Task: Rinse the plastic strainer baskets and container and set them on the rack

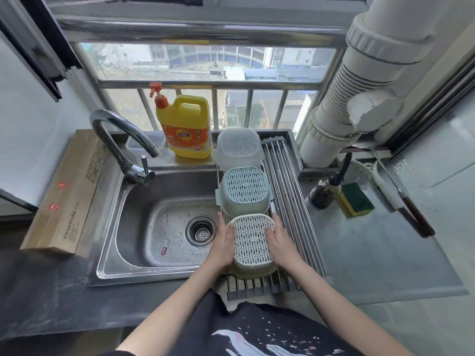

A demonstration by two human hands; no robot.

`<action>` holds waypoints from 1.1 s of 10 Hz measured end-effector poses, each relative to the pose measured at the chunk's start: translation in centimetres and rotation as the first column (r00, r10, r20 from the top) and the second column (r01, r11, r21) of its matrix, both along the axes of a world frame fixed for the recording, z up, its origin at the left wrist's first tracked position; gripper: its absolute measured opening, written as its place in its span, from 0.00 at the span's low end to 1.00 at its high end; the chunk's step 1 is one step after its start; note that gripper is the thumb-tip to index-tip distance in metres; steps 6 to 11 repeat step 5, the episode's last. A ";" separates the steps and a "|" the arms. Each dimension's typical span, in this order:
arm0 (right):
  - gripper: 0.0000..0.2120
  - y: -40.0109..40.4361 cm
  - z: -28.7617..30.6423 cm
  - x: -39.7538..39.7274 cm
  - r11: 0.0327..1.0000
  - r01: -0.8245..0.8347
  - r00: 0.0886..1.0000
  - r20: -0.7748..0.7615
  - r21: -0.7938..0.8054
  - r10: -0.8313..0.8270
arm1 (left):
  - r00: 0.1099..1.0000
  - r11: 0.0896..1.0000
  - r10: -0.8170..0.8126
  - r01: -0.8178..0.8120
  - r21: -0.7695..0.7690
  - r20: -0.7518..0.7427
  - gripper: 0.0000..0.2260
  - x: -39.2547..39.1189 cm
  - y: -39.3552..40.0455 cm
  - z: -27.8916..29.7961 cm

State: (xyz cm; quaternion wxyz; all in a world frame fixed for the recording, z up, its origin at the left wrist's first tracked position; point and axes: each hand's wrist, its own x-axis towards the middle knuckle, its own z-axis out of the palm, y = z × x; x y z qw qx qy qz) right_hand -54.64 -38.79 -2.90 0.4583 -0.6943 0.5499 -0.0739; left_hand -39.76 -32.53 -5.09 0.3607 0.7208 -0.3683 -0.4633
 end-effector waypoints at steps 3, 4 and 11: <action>0.26 -0.1 0.0 -0.3 1.000 0.030 1.000 0.000 0.004 -0.030 | 0.998 0.998 -0.051 0.050 0.025 0.041 0.29 0.1 -0.5 -0.2; 0.24 -0.6 0.1 -0.4 0.999 0.048 0.999 0.001 0.007 -0.048 | 0.997 0.997 -0.072 0.071 0.043 0.024 0.31 -0.1 -0.9 -0.6; 0.24 -0.9 0.1 -0.5 0.998 0.059 0.998 0.025 0.026 -0.059 | 0.994 0.992 -0.093 0.087 0.094 0.064 0.32 0.0 -1.2 -0.5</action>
